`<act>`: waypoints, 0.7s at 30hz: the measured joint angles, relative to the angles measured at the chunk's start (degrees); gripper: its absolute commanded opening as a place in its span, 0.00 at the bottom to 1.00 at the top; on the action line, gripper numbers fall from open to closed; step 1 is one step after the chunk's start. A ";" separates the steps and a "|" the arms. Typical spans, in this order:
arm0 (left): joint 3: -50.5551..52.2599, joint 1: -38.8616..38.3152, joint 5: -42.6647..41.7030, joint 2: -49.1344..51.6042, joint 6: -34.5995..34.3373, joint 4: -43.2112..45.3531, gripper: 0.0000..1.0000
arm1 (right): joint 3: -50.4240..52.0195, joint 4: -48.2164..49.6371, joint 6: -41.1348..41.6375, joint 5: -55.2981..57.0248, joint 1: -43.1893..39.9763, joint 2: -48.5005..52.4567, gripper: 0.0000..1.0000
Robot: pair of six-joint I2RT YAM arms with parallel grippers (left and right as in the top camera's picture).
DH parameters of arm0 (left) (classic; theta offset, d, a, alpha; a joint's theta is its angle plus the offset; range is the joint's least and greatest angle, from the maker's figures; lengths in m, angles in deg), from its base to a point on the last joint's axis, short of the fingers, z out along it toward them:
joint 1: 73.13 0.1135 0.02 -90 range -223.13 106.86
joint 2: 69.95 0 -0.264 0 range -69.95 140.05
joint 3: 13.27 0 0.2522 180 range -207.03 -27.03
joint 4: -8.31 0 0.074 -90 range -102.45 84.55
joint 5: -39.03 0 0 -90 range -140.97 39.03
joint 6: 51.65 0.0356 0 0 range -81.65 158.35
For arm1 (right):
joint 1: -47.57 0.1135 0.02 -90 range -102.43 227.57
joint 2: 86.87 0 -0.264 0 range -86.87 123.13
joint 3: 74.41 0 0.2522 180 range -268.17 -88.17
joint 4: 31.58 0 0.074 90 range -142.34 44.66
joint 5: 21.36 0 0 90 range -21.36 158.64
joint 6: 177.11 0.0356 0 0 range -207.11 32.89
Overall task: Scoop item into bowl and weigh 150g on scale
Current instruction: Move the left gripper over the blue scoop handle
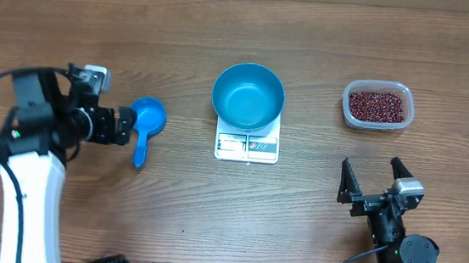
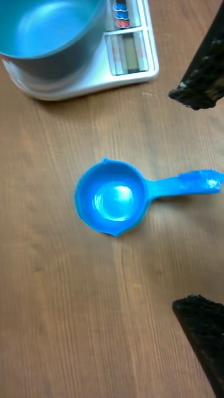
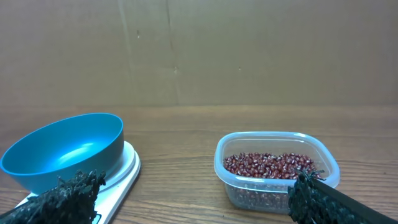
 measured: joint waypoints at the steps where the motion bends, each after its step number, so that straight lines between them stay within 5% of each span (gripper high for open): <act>1: -1.60 0.44 -0.17 1.51 1.77 -1.86 1.00 | 0.00 0.02 -0.04 -0.02 0.00 0.00 1.00; 7: -9.66 0.74 0.39 10.67 7.80 -10.21 1.00 | 0.00 0.00 -0.02 0.00 0.00 0.00 1.00; 21: -11.30 0.55 8.98 21.73 5.20 -6.80 1.00 | 0.00 0.04 -0.02 0.00 0.00 0.00 1.00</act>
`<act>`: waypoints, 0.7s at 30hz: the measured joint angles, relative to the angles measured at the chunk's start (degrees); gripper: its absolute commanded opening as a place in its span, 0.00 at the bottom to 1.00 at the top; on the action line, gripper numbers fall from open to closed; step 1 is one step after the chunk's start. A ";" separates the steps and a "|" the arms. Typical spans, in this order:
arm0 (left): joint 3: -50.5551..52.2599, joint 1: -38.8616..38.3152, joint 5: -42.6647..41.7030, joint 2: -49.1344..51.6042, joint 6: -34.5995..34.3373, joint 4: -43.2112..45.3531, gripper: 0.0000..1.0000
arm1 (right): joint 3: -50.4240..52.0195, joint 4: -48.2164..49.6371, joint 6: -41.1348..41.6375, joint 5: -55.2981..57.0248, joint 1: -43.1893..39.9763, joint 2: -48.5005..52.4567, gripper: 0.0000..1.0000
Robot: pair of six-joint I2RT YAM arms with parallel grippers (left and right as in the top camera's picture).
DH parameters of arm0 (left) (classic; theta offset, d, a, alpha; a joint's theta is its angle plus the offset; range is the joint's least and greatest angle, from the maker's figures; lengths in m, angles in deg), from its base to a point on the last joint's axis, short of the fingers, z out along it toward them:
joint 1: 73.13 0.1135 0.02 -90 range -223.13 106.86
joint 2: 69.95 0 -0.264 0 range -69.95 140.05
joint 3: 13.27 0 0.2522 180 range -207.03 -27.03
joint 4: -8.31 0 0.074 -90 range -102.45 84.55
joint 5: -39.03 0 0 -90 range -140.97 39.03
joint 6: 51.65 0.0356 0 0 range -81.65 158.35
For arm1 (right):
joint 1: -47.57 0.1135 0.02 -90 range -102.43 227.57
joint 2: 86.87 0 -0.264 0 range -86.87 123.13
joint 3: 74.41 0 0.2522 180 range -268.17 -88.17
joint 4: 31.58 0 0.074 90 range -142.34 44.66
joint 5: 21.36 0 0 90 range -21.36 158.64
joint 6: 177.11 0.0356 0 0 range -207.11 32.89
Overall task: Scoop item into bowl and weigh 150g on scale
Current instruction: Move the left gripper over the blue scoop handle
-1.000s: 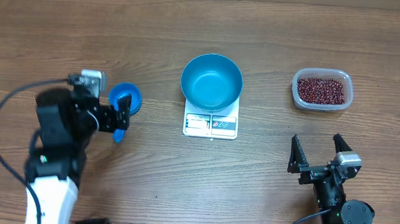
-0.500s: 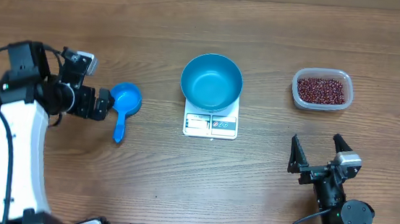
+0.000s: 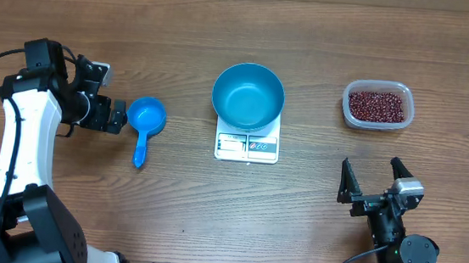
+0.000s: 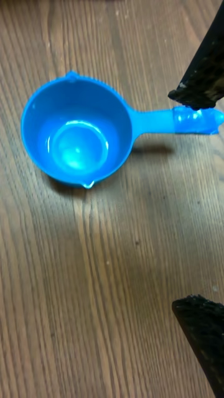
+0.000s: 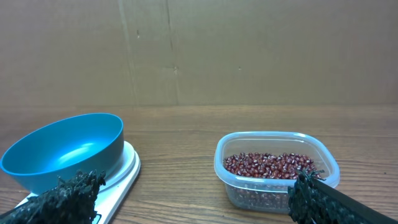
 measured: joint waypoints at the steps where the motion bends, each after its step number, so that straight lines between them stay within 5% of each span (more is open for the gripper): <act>1: 0.00 -0.26 0.52 0.26 -0.28 0.90 1.00 | 0.00 -0.02 0.00 0.00 0.00 0.00 1.00; 21: -0.11 -7.37 5.55 11.19 -5.49 9.77 1.00 | 0.00 0.00 0.00 -0.02 0.00 0.00 1.00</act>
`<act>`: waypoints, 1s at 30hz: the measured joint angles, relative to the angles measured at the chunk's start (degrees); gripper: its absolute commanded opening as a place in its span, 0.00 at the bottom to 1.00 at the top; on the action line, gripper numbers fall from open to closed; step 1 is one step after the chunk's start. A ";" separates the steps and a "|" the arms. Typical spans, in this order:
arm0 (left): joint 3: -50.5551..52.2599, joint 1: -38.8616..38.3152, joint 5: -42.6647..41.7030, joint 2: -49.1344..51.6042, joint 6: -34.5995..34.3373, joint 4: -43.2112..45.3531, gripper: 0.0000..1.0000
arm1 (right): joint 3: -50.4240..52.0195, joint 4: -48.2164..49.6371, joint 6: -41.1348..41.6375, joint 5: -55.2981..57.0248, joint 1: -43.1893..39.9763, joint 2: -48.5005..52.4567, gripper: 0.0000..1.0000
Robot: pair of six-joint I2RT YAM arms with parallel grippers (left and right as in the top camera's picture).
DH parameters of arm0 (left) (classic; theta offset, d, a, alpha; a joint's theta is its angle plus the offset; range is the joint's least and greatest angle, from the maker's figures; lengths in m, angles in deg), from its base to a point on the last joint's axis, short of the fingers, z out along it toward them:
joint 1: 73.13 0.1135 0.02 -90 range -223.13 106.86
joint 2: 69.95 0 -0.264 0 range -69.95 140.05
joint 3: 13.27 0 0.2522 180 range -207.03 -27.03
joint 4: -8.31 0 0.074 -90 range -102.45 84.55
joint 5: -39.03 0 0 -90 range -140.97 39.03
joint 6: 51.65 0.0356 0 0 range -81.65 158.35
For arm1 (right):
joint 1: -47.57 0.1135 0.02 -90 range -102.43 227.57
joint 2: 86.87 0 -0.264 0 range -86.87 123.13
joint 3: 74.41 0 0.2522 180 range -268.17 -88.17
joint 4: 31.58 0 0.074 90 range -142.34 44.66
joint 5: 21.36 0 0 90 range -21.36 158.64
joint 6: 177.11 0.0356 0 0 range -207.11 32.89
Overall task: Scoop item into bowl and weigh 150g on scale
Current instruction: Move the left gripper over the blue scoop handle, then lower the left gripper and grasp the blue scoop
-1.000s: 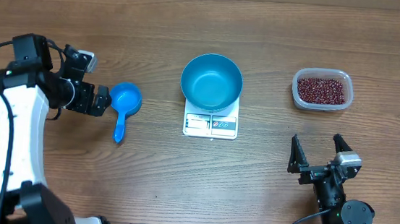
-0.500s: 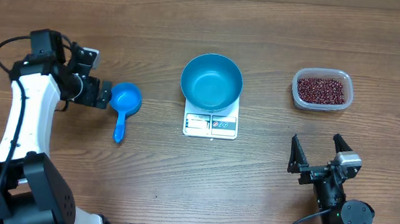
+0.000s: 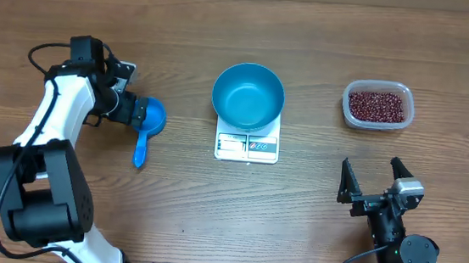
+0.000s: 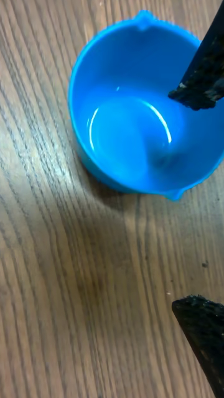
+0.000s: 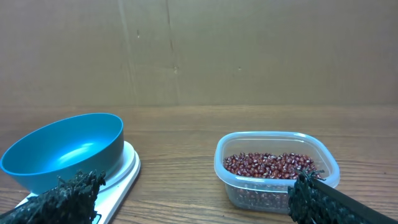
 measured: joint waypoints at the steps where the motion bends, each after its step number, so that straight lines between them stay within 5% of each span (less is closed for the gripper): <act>1: 0.00 0.00 0.02 0.22 -0.02 0.33 1.00 | 0.00 -0.02 0.00 0.00 0.00 0.00 1.00; 30: -0.02 -1.66 3.50 7.56 -0.17 5.60 1.00 | 0.00 0.00 -0.02 0.02 0.00 0.00 1.00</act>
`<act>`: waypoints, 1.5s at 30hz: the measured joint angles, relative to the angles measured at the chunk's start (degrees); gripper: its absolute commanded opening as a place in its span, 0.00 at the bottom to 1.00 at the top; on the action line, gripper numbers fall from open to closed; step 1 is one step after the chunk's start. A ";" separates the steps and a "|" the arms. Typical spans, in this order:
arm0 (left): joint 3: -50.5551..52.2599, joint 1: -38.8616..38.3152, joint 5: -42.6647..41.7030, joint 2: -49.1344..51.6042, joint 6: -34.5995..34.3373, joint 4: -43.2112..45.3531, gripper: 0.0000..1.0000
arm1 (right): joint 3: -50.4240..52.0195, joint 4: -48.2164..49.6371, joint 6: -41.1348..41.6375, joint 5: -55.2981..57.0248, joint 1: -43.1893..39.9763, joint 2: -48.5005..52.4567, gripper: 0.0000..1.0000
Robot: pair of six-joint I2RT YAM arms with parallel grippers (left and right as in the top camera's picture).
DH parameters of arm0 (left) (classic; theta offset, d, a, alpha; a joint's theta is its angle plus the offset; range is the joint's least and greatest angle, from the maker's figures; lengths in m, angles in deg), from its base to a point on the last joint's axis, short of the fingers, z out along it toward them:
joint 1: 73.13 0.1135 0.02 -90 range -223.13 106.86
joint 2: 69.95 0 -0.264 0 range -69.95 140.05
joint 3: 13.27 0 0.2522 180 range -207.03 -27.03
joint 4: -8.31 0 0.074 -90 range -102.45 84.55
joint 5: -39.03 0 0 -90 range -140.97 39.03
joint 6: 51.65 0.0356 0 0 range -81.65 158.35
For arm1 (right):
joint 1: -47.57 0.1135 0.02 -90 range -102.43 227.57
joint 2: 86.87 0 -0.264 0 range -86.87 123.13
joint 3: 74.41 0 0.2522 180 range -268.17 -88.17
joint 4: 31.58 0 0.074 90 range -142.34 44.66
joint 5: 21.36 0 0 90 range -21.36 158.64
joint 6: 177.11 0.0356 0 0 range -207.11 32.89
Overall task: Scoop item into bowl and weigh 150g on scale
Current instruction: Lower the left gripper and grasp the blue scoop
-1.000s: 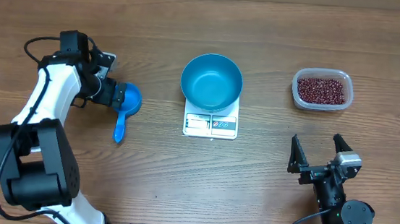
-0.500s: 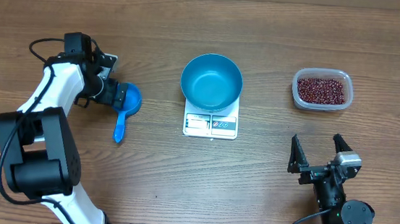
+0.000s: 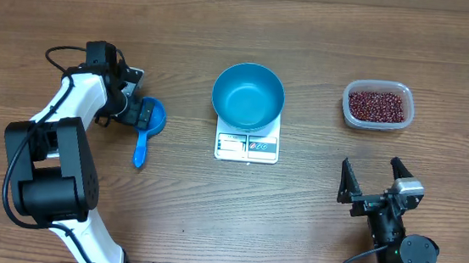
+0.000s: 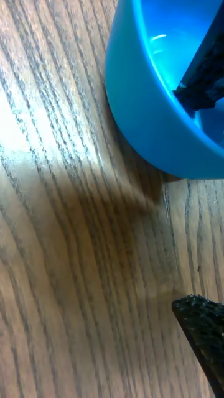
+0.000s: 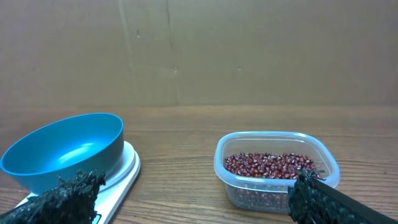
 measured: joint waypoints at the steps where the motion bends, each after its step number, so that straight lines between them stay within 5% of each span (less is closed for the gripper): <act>1: 0.02 0.00 0.20 0.00 0.00 -0.15 1.00 | 0.00 -0.02 -0.02 -0.02 0.00 0.00 1.00; 22: 0.02 0.00 0.81 0.02 0.00 -0.52 1.00 | 0.00 -0.02 0.04 0.00 0.00 0.00 1.00; 29: 0.02 0.00 0.79 0.00 -0.28 -0.42 0.77 | 0.00 -0.02 0.04 -0.02 0.00 0.00 1.00; 36: 0.02 0.00 0.83 0.00 -0.17 -0.42 0.68 | 0.00 -0.02 0.00 0.00 0.00 0.00 1.00; 45: 0.00 0.00 0.98 0.00 -0.20 -0.42 0.38 | 0.00 -0.02 0.02 -0.02 0.00 0.00 1.00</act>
